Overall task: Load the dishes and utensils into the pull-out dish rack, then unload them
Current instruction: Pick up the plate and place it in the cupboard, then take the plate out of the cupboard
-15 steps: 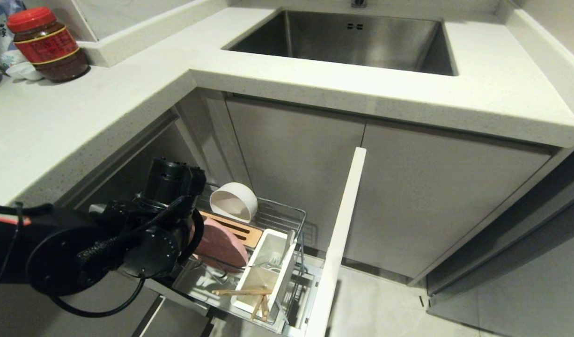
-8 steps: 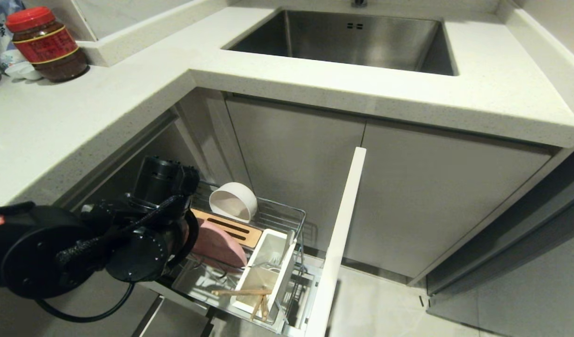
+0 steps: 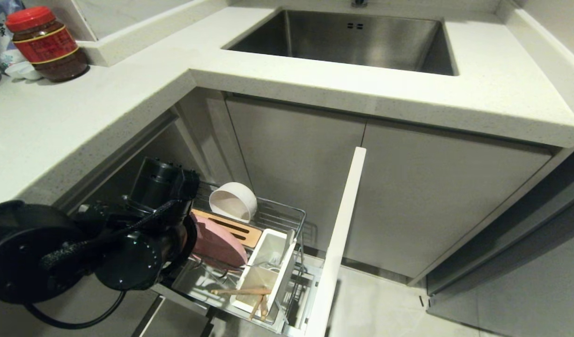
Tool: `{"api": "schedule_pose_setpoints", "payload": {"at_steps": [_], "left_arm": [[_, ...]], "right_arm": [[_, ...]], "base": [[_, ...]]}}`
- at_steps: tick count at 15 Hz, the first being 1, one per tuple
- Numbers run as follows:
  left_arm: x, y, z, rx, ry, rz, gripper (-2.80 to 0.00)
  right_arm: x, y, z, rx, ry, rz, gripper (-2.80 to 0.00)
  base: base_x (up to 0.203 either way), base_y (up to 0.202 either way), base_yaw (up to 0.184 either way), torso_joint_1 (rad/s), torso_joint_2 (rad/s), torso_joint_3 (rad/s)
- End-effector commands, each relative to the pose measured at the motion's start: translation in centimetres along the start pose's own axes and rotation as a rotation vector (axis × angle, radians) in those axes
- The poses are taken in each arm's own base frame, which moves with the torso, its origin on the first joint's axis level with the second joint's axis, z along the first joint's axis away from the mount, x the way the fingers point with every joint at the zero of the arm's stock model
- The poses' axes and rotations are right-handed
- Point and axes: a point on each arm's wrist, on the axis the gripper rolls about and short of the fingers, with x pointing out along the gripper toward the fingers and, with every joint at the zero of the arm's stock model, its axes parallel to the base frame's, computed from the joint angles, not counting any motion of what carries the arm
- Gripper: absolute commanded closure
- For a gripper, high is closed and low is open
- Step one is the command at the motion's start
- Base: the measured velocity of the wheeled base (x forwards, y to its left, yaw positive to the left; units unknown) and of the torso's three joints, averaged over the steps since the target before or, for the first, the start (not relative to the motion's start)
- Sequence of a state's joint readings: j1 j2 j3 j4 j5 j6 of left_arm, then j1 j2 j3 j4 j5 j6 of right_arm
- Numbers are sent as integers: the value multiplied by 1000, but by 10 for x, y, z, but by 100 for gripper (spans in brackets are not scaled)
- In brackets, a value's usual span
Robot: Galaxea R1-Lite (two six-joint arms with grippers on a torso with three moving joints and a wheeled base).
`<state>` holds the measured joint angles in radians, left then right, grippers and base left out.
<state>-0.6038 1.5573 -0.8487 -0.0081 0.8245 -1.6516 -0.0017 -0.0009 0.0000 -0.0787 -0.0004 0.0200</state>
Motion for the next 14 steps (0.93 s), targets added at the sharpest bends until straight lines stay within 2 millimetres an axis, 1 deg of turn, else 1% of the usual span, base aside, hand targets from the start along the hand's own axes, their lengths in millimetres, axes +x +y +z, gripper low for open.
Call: {"api": "schedule_pose_setpoints", "payload": {"at_steps": [1, 4, 5, 7, 9, 11, 14], "left_arm": [[-24, -4, 9, 6, 35, -23, -280], [-61, -14, 27, 19, 88, -70, -280], [-72, -18, 34, 19, 90, -88, 0], [-87, -24, 48, 36, 75, -93, 0], [-104, -37, 69, 30, 64, -133, 0], [-127, -49, 99, 43, 24, -219, 0], [-164, -65, 150, 69, -35, -351, 0]], "right_arm": [[2, 0, -7, 0, 26, 0, 0], [2, 0, -7, 0, 26, 0, 0], [2, 0, -7, 0, 26, 0, 0], [2, 0, -7, 0, 27, 0, 0], [2, 0, -7, 0, 26, 0, 0], [2, 0, -7, 0, 26, 0, 0], [2, 0, -7, 0, 26, 0, 0]], "base": [[0, 0, 0, 0, 0, 0], [0, 0, 0, 0, 0, 0], [0, 0, 0, 0, 0, 0], [0, 0, 0, 0, 0, 0], [0, 0, 0, 0, 0, 0], [0, 0, 0, 0, 0, 0], [0, 0, 0, 0, 0, 0]]}}
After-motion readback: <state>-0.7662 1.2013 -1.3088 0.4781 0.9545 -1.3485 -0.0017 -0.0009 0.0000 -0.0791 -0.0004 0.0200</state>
